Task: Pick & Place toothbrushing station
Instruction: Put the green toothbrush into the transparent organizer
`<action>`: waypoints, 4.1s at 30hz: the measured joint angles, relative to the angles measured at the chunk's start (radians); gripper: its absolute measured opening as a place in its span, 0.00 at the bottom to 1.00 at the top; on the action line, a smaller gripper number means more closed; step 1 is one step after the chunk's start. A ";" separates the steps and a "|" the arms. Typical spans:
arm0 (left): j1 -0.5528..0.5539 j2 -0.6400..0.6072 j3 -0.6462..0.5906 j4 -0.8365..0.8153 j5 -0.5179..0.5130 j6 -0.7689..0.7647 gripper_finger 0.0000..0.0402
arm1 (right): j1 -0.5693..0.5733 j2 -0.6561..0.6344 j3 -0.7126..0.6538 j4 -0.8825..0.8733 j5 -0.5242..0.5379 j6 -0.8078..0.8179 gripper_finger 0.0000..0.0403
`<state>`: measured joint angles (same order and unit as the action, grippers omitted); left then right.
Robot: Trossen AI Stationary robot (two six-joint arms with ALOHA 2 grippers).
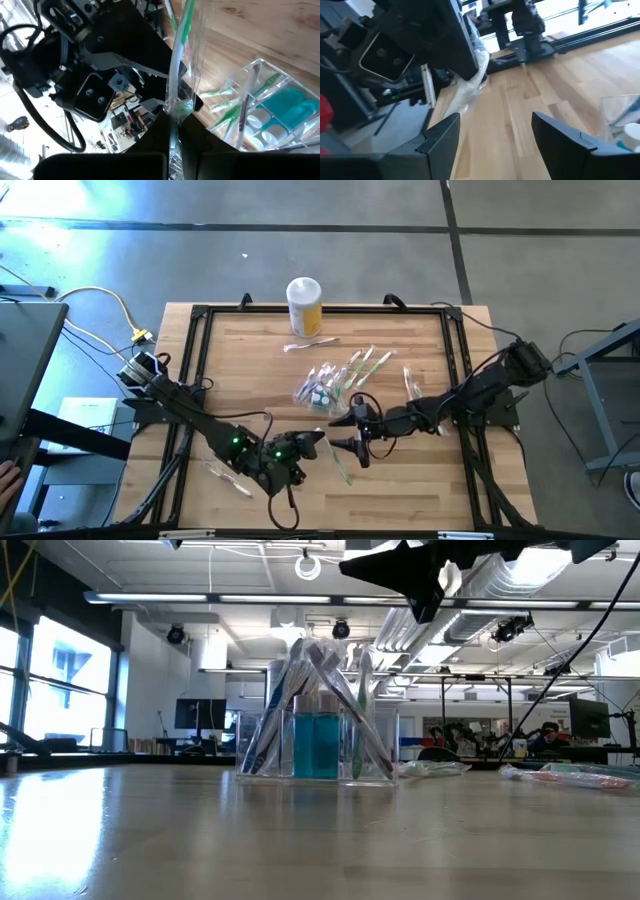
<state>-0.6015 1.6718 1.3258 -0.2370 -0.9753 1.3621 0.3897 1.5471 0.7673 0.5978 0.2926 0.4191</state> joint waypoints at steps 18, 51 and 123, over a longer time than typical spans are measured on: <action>0.000 0.000 0.001 -0.122 -0.007 -0.091 0.01 | 0.000 0.000 0.000 0.014 -0.064 -0.004 0.60; 0.070 0.001 -0.001 -0.070 0.072 -0.112 0.03 | -0.051 0.098 0.000 0.103 -0.114 -0.021 0.04; 0.084 -0.543 -0.565 0.055 0.543 -1.373 0.53 | -0.425 0.180 -0.214 0.712 -0.303 -0.386 0.03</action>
<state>-0.5175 1.1290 0.7609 -0.1818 -0.4322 -0.0109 -0.0349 1.7271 0.5533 1.3102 -0.0108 0.0330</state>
